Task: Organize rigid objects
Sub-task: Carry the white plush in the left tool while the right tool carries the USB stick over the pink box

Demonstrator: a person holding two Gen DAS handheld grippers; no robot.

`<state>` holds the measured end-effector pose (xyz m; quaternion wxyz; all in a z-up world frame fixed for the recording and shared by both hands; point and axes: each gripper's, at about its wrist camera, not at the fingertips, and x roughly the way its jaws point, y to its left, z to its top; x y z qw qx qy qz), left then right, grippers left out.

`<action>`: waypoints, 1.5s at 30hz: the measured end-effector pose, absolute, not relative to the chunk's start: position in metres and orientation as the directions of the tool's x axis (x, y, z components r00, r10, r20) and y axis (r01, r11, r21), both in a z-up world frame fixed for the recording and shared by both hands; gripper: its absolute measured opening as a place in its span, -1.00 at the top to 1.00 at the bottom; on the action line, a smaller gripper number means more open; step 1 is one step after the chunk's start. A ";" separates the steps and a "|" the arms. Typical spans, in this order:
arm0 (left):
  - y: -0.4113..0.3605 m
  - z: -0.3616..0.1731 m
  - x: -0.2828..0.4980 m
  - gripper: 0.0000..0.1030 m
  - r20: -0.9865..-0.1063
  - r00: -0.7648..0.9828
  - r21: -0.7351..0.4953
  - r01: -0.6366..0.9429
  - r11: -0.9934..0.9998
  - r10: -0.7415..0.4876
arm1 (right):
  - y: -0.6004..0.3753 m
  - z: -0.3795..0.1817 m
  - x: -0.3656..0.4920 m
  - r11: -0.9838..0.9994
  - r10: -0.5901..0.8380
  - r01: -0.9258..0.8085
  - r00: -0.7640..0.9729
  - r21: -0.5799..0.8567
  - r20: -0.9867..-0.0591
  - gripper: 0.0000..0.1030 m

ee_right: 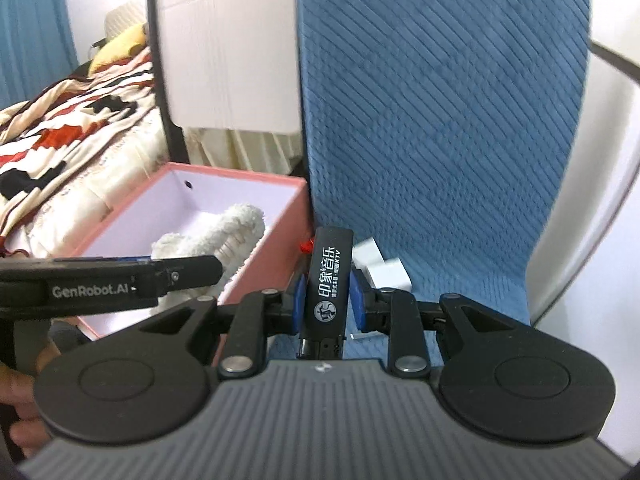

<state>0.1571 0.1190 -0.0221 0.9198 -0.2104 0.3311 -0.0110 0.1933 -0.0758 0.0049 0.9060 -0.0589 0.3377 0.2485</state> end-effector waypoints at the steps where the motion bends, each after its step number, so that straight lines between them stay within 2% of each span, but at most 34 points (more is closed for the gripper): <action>1: 0.123 -0.019 0.157 0.02 -0.600 0.785 -0.396 -0.124 0.910 -0.154 | -0.073 0.008 0.194 0.865 0.418 -0.498 0.648 0.061 -0.636 0.46; 10: 0.167 0.008 0.152 0.01 -0.555 0.828 -0.400 -0.179 0.899 -0.083 | -0.030 0.034 0.204 0.821 0.486 -0.568 0.636 0.063 -0.600 0.46; 19: 0.215 0.003 0.150 0.01 -0.560 0.828 -0.416 -0.252 0.874 -0.028 | 0.019 0.036 0.215 0.775 0.535 -0.628 0.590 0.071 -0.605 0.46; 30: 0.267 -0.046 0.153 0.01 -0.642 0.767 -0.409 -0.325 0.853 -0.016 | 0.075 -0.009 0.221 0.752 0.516 -0.652 0.494 0.095 -0.700 0.46; 45: 0.309 -0.120 0.158 0.01 -0.731 0.677 -0.436 -0.367 0.821 -0.085 | 0.119 -0.078 0.226 0.761 0.413 -0.644 0.387 0.079 -0.824 0.46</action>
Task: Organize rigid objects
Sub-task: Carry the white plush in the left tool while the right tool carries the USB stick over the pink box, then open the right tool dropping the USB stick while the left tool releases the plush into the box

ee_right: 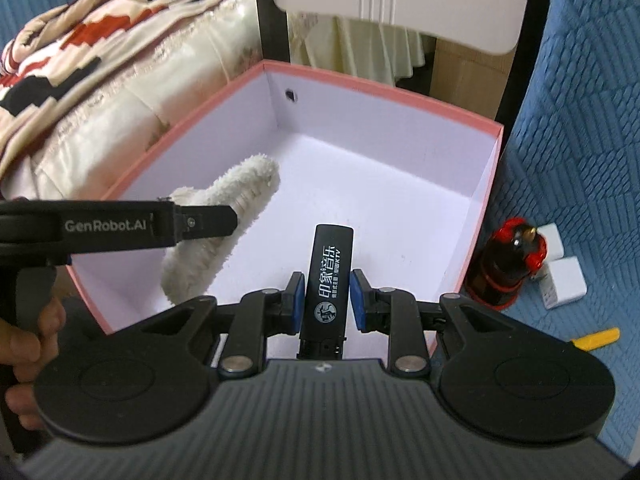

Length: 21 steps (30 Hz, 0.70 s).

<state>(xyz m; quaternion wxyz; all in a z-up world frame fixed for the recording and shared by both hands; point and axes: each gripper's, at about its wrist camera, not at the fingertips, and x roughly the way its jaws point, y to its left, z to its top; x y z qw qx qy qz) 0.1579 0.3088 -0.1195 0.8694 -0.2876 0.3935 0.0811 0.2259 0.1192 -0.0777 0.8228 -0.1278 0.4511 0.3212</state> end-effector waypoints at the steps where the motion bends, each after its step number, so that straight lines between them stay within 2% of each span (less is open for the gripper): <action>1: 0.310 -0.122 0.158 0.01 -0.733 0.675 -0.439 -0.369 0.819 -0.089 | 0.121 -0.080 0.226 0.764 0.406 -0.641 0.383 0.078 -0.829 0.46; 12: 0.313 -0.136 0.159 -0.02 -0.740 0.663 -0.449 -0.364 0.816 -0.111 | 0.129 -0.092 0.230 0.788 0.363 -0.612 0.374 0.068 -0.853 0.45; 21: 0.309 -0.122 0.154 -0.11 -0.722 0.685 -0.450 -0.357 0.819 -0.098 | 0.124 -0.082 0.229 0.794 0.380 -0.602 0.379 0.087 -0.844 0.44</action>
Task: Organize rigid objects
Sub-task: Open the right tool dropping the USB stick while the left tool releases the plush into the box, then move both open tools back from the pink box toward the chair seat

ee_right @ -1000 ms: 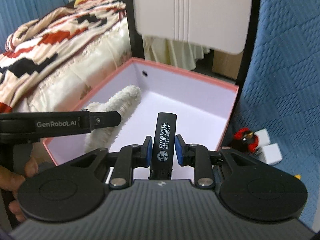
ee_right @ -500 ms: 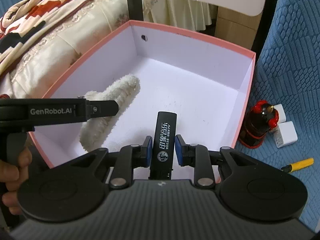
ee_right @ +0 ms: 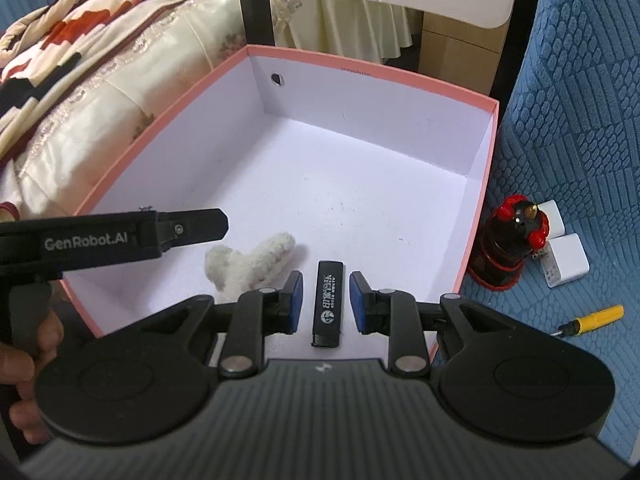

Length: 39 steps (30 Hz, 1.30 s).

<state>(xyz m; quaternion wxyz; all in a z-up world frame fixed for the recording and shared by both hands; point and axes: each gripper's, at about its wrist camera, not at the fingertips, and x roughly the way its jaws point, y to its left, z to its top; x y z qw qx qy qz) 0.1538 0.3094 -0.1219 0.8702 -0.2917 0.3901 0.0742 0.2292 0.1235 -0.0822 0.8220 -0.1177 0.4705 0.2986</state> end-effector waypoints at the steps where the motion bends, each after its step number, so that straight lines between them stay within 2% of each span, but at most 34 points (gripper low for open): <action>1: 0.309 -0.119 0.153 -0.11 -0.719 0.688 -0.449 -0.356 0.820 -0.096 | 0.123 -0.080 0.229 0.793 0.386 -0.603 0.382 0.090 -0.840 0.44; 20: 0.254 -0.059 0.143 -0.11 -0.657 0.753 -0.418 -0.320 0.850 -0.040 | 0.064 -0.018 0.219 0.778 0.483 -0.621 0.500 0.091 -0.718 0.44; 39: 0.170 -0.038 0.162 -0.11 -0.635 0.772 -0.359 -0.259 0.897 -0.032 | -0.032 -0.008 0.212 0.814 0.477 -0.574 0.579 0.085 -0.661 0.44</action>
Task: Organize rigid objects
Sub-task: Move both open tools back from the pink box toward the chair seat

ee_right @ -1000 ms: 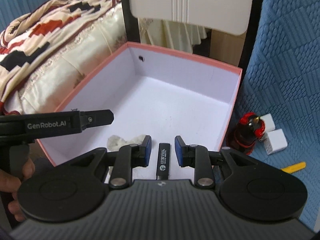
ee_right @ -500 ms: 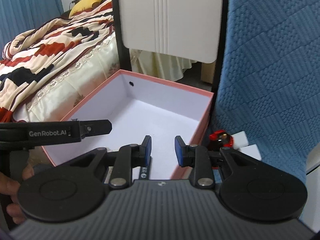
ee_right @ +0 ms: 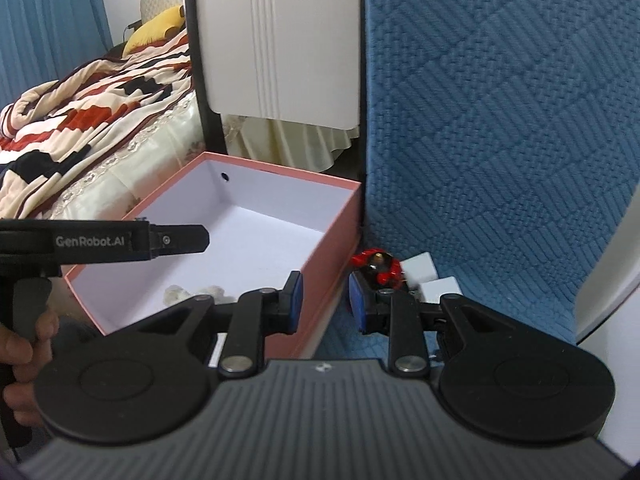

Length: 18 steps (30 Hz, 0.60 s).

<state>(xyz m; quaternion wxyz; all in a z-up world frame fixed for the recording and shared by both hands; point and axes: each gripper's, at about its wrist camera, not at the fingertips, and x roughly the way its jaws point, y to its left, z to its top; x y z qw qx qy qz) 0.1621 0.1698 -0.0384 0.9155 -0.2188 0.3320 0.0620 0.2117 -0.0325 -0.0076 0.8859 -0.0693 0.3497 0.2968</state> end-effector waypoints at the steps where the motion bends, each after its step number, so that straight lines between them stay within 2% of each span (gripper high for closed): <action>1: 0.165 -0.038 0.162 -0.11 -0.632 0.774 -0.362 -0.254 0.897 -0.036 | -0.037 -0.007 0.211 0.815 0.477 -0.573 0.582 0.084 -0.658 0.44; 18: 0.084 -0.040 0.153 -0.11 -0.609 0.788 -0.335 -0.156 0.929 -0.088 | -0.107 -0.027 0.188 0.840 0.457 -0.536 0.607 0.089 -0.650 0.44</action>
